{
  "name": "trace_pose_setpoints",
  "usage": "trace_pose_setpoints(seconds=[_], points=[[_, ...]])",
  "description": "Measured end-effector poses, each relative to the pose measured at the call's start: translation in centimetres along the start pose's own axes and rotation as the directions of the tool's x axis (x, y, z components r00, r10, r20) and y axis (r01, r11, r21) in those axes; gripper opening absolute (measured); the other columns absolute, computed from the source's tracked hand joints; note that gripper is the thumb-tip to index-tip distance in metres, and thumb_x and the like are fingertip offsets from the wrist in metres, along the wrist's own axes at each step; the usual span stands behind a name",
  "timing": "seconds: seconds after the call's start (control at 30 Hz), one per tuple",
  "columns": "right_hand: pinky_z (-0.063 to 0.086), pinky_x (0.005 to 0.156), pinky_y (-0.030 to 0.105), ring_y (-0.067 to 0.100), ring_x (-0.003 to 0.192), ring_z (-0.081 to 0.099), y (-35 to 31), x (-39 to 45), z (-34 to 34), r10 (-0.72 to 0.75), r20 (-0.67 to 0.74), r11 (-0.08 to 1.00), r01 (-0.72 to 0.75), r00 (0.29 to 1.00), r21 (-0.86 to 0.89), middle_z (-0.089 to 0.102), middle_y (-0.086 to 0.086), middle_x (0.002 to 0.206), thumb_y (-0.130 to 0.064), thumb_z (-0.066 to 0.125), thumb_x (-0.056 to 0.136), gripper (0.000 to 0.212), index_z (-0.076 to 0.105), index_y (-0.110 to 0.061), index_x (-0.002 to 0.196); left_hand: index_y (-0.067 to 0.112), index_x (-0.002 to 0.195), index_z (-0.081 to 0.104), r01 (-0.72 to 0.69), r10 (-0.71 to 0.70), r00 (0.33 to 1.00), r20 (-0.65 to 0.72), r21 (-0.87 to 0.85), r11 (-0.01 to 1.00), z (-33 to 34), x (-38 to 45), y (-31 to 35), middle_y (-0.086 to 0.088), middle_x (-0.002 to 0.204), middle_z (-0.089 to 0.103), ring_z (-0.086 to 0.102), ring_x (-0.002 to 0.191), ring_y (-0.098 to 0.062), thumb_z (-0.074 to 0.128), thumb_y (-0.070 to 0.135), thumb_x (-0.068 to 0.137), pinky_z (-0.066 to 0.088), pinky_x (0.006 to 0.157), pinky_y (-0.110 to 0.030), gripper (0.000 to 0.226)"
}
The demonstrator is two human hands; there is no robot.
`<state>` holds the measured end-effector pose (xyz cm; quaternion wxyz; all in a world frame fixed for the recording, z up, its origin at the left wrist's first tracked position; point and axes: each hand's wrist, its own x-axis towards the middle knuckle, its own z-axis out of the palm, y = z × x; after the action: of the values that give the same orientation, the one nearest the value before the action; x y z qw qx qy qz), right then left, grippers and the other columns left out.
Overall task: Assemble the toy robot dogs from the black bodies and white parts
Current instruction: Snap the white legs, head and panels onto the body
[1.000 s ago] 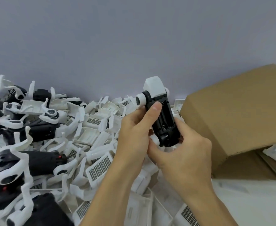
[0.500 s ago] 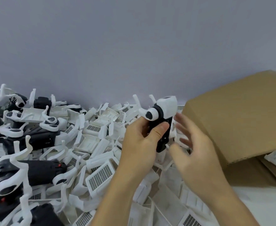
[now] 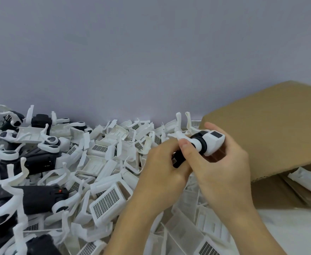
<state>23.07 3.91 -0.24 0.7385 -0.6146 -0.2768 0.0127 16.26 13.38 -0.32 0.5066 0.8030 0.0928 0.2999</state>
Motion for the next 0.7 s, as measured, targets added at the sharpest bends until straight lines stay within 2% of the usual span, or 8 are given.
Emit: trace_pose_setpoints(seconds=[0.13, 0.23, 0.33, 0.43, 0.5, 0.57, 0.63, 0.7], points=[[0.055, 0.072, 0.011, 0.003, 0.086, 0.074, 0.0, 0.0, -0.2, -0.026, -0.029, 0.999, 0.027, 0.999, 0.040, 0.076, -0.019, 0.091, -0.020, 0.087, 0.073, 0.042, 0.067, -0.031, 0.109, 0.025, 0.104, 0.072, -0.008, 0.008, 1.000, 0.026, -0.003, 1.000, 0.2, -0.1, 0.0, 0.002, 0.090, 0.074, 0.068, 0.079, -0.015, 0.062, 0.029, 0.083, 0.058, 0.068, -0.037, 0.024], [0.055, 0.068, 0.010, 0.003, 0.083, 0.075, -0.3, 0.0, -0.1, -0.044, -0.065, 0.994, 0.050, 0.997, 0.099, 0.076, -0.017, 0.090, -0.023, 0.087, 0.074, 0.036, 0.067, -0.031, 0.103, 0.032, 0.108, 0.069, -0.031, 0.031, 0.999, 0.014, -0.018, 0.999, 0.3, -0.1, 0.0, 0.012, 0.095, 0.074, 0.069, 0.085, -0.005, 0.063, 0.039, 0.081, 0.054, 0.066, -0.020, 0.028], [0.054, 0.067, 0.009, -0.001, 0.086, 0.073, -0.5, -0.1, 0.4, -0.005, -0.060, 0.986, 0.015, 0.998, 0.169, 0.076, -0.009, 0.098, -0.040, 0.080, 0.064, 0.059, 0.063, -0.025, 0.119, 0.032, 0.104, 0.062, -0.040, 0.040, 0.996, -0.080, 0.008, 0.999, 0.4, 0.0, -0.1, 0.015, 0.093, 0.074, 0.070, 0.083, -0.005, 0.068, 0.031, 0.082, 0.049, 0.061, -0.015, 0.023], [0.055, 0.089, 0.023, -0.002, 0.110, 0.066, -0.2, -0.2, 0.6, 0.015, 0.054, 0.992, -0.022, 0.998, 0.122, 0.070, -0.011, 0.118, -0.050, 0.079, 0.059, 0.078, 0.054, -0.032, 0.131, 0.027, 0.103, 0.066, -0.078, 0.073, 0.980, -0.187, -0.024, 0.997, 0.1, 0.1, -0.2, 0.010, 0.090, 0.075, 0.071, 0.082, -0.008, 0.069, 0.016, 0.087, 0.050, 0.065, -0.016, 0.020], [0.049, 0.103, 0.036, -0.002, 0.128, 0.055, 0.0, -0.5, 0.7, 0.019, 0.123, 0.998, -0.027, 0.992, 0.061, 0.064, -0.016, 0.130, -0.054, 0.078, 0.067, 0.083, 0.049, -0.030, 0.141, 0.025, 0.106, 0.069, -0.092, 0.065, 0.964, -0.258, -0.094, 0.991, -0.1, 0.2, -0.1, 0.007, 0.094, 0.077, 0.074, 0.089, -0.013, 0.071, 0.008, 0.090, 0.057, 0.076, -0.027, 0.024], [0.048, 0.104, 0.031, -0.011, 0.128, 0.050, 0.3, -0.6, 0.6, 0.028, 0.096, 0.999, -0.031, 0.995, 0.032, 0.061, -0.026, 0.131, -0.060, 0.068, 0.082, 0.065, 0.050, -0.037, 0.140, 0.025, 0.105, 0.069, -0.097, 0.016, 0.936, -0.353, -0.211, 0.973, -0.1, 0.4, 0.3, 0.006, 0.095, 0.078, 0.075, 0.091, -0.013, 0.071, 0.012, 0.090, 0.060, 0.076, -0.029, 0.020], [0.048, 0.101, 0.028, -0.012, 0.119, 0.055, 0.6, -0.5, 0.4, 0.045, 0.033, 0.999, -0.045, 0.998, 0.009, 0.064, -0.031, 0.122, -0.050, 0.047, 0.100, 0.033, 0.060, -0.039, 0.129, 0.021, 0.105, 0.071, -0.087, -0.081, 0.889, -0.451, -0.339, 0.937, -0.5, 0.5, 0.8, 0.007, 0.093, 0.078, 0.074, 0.088, -0.007, 0.068, 0.016, 0.095, 0.057, 0.071, -0.018, 0.012], [0.050, 0.095, 0.030, -0.008, 0.108, 0.061, 0.7, -0.2, 0.2, 0.091, -0.003, 0.996, -0.091, 0.996, -0.026, 0.068, -0.029, 0.110, -0.038, 0.040, 0.107, 0.028, 0.066, -0.037, 0.115, 0.021, 0.107, 0.074, -0.044, -0.229, 0.846, -0.482, -0.489, 0.871, -1.0, 0.7, 1.0, 0.005, 0.095, 0.079, 0.074, 0.093, -0.008, 0.057, 0.024, 0.102, 0.057, 0.079, -0.022, 0.018]])
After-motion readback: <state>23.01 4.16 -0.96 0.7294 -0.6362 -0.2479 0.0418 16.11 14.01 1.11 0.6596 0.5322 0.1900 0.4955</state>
